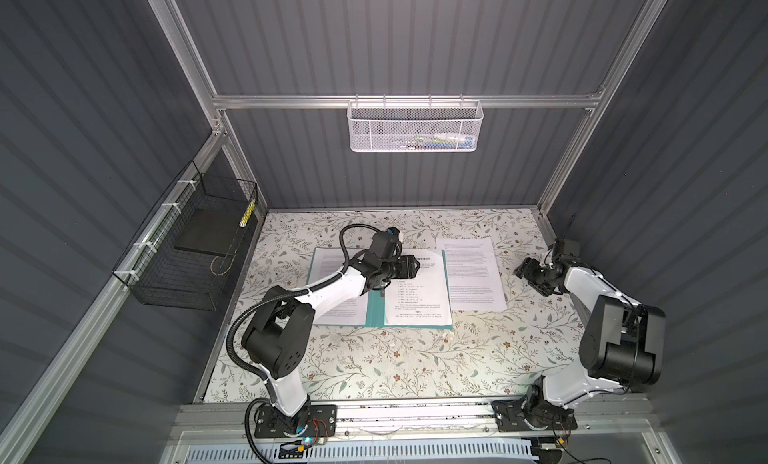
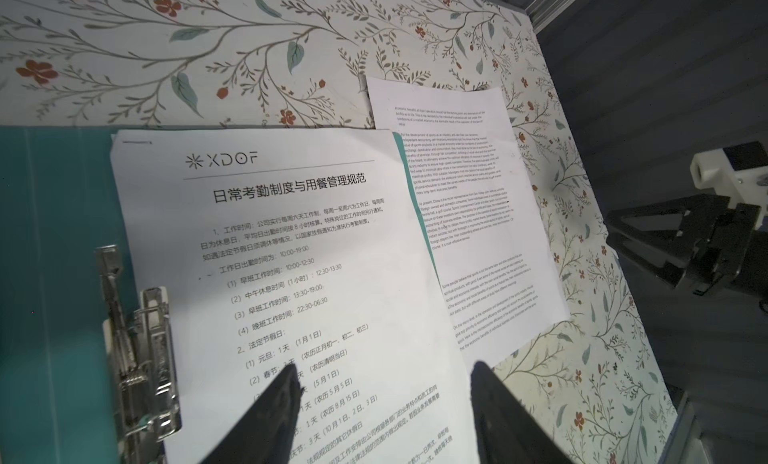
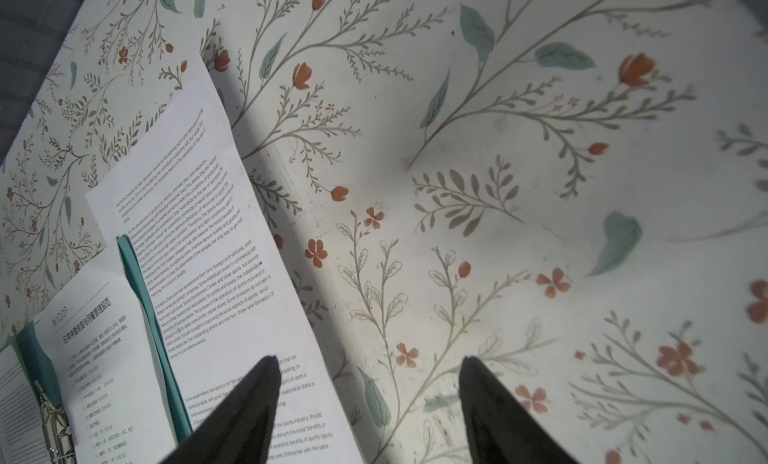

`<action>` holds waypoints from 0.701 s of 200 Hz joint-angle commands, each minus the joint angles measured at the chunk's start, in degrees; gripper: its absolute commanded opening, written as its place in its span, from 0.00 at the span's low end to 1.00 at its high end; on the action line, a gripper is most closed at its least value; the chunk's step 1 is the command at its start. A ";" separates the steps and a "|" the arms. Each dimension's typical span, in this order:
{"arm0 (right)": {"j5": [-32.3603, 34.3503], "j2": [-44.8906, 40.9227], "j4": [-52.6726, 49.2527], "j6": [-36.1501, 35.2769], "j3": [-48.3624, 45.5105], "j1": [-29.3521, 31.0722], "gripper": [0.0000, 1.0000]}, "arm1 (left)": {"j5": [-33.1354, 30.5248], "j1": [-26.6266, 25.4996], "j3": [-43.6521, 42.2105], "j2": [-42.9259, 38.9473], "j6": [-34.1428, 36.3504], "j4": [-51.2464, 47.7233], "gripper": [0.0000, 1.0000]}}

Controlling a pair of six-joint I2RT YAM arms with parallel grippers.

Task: Put the files into the folder
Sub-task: 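Release the sheet and move the right gripper to the remaining printed sheet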

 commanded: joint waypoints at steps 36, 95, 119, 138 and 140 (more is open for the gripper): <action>-13.53 6.24 5.02 -0.89 2.21 -4.81 0.65 | 1.42 -0.39 -2.47 -2.98 1.65 1.53 0.69; -17.60 10.49 5.65 -0.69 2.21 -5.53 0.62 | 2.26 -0.42 -4.24 -4.81 2.86 1.01 0.70; -19.97 11.77 6.09 -0.15 2.73 -5.49 0.61 | 2.04 -0.41 -4.92 -5.10 2.97 1.14 0.70; -21.93 12.87 6.03 0.29 3.33 -5.40 0.60 | 2.21 -0.37 -5.33 -4.95 2.61 1.49 0.70; -22.11 12.97 6.01 0.36 3.42 -5.36 0.60 | 2.26 -0.35 -5.43 -4.87 2.55 1.52 0.70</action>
